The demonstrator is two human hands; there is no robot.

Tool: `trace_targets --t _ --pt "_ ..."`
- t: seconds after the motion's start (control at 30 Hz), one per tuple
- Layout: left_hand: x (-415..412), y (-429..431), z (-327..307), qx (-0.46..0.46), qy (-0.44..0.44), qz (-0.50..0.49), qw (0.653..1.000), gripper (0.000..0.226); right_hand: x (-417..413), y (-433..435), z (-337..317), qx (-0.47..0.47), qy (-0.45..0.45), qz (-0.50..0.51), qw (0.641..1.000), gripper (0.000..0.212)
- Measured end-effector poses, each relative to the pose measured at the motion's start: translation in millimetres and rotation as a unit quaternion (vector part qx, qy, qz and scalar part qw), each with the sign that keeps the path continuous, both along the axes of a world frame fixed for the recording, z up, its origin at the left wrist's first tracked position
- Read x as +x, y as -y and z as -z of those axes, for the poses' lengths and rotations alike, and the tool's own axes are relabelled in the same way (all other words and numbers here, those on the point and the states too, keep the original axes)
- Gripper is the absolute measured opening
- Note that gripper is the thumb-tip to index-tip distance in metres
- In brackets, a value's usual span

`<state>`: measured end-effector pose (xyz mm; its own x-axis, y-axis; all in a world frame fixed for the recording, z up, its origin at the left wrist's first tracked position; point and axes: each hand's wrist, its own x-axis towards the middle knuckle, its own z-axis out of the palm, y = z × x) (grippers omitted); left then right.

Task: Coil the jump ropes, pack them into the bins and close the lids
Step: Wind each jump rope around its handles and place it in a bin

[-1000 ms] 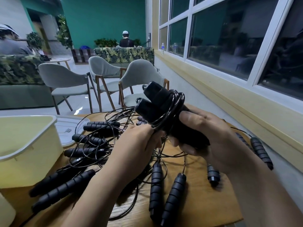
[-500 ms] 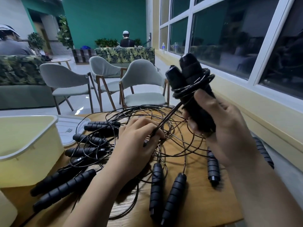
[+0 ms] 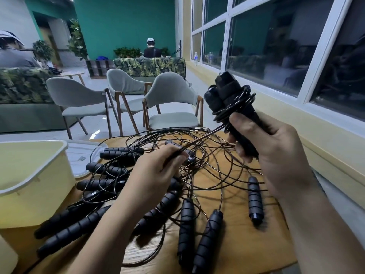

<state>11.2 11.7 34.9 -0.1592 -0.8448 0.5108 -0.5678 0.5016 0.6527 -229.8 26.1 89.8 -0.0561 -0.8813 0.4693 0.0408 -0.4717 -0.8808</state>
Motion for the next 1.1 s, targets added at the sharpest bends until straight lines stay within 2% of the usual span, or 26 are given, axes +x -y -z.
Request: trace_targets --t 0.13,0.23,0.33,0.43,0.53,0.67,0.8,0.87,0.97,1.1 --pt "-0.7 -5.6 -5.1 0.024 -0.051 0.004 0.998 0.013 1.2 1.9 2.1 -0.007 -0.049 0.045 0.998 0.029" --pt "1.1 -11.3 -11.6 0.024 -0.022 0.01 0.999 0.014 1.8 0.0 3.5 -0.023 -0.107 0.098 0.989 0.03" --pt "1.1 -18.5 -17.1 0.057 0.015 0.056 0.997 0.012 2.7 -1.0 4.2 -0.029 -0.196 0.174 0.965 0.035" --pt "0.9 -25.4 -24.1 0.055 0.065 0.078 0.993 0.013 7.0 1.3 4.4 0.015 -0.269 0.202 0.942 0.046" --pt "2.3 -29.8 -29.6 0.038 0.089 0.085 0.992 0.014 10.2 4.9 9.9 0.058 -0.339 0.183 0.921 0.057" --pt "4.4 -29.9 -33.3 -0.026 0.076 0.068 0.994 0.013 9.1 11.9 21.2 0.06 -0.411 0.141 0.898 0.075" --pt "9.8 -20.4 -31.4 -0.098 0.048 0.038 0.993 0.013 13.1 10.2 23.2 0.068 -0.46 0.071 0.883 0.063" --pt "13.8 -15.7 -29.8 -0.116 0.039 0.034 0.992 0.017 15.9 7.1 23.1 0.078 -0.492 0.045 0.866 0.067" --pt "19.1 -12.4 -27.5 -0.102 0.01 0.033 0.994 0.02 19.0 2.8 19.7 0.094 -0.504 -0.003 0.858 0.076" --pt "21.6 -13.4 -27.9 -0.052 -0.041 0.066 0.996 0.018 19.8 -5.7 9.9 0.115 -0.53 -0.04 0.839 0.071"
